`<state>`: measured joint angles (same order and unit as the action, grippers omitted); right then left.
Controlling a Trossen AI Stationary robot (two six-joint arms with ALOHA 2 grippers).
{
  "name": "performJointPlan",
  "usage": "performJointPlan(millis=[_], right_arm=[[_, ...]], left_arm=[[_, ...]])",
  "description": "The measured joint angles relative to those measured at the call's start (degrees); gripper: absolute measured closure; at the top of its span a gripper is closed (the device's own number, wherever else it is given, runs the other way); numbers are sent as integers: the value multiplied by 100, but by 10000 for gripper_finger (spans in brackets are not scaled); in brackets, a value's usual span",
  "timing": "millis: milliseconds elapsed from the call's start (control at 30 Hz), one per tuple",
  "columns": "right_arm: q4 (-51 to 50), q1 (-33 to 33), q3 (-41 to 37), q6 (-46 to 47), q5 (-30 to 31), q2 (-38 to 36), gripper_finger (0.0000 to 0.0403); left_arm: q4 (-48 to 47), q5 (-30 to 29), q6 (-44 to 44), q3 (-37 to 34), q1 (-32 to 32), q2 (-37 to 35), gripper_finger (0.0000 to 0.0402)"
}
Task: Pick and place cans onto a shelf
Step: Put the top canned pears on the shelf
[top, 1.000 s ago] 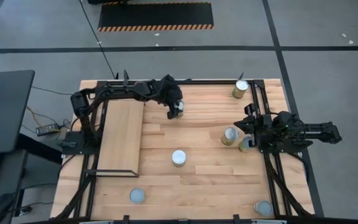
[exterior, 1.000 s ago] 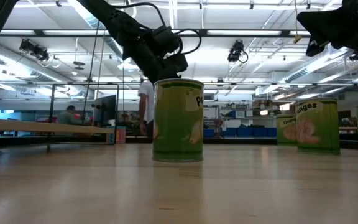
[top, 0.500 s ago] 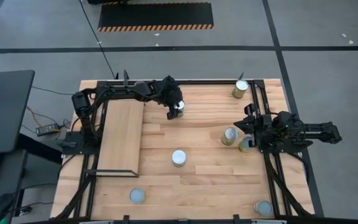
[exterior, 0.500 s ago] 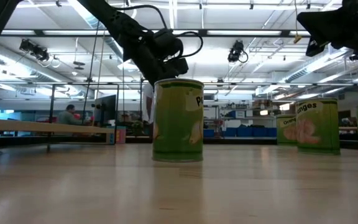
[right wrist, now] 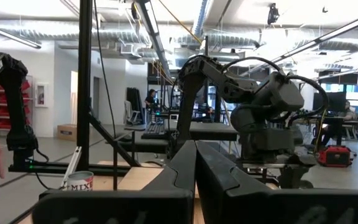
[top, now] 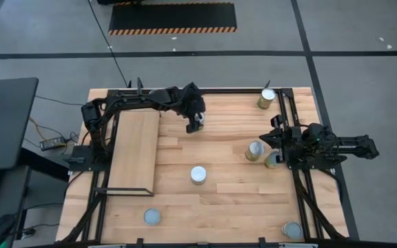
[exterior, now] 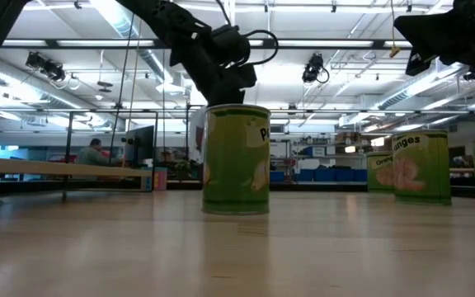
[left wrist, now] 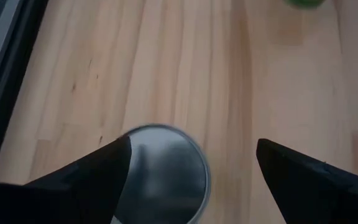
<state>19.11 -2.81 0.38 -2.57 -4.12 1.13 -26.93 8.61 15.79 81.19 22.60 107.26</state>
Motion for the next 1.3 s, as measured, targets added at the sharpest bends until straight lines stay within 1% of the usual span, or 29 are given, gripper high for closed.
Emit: performJointPlan(millis=[67,200,267,567,700,800,900,967,1033,1200,1300], right_arm=[[-2,-2,0,-3,0,0,389],[-47,0,0,-1,0,0,389],[-80,0,0,3,-2,0,389],[-117,9,0,48,-10,0,389],[-124,9,0,49,-2,0,389],[-135,9,0,14,-2,0,389],[-135,9,0,-79,-2,0,389],[-136,9,0,-92,-2,0,389],[-158,9,0,-93,-2,0,389],[-217,9,0,-102,-2,0,389],[-125,9,0,-106,-2,0,389]], left_arm=[[-3,-49,204,0,2,0,46],[117,-359,454,2,36,140,46],[225,-369,433,2,50,230,46],[41,-379,500,2,31,427,46],[-75,-437,717,2,42,490,47],[-243,-479,767,10,40,481,60],[-512,-552,657,22,1,410,84],[-813,-569,448,70,-59,330,88],[-1108,-578,255,263,-162,196,88],[-2573,-672,125,910,-558,-396,88],[-3248,-666,-82,1029,-742,-882,88]])
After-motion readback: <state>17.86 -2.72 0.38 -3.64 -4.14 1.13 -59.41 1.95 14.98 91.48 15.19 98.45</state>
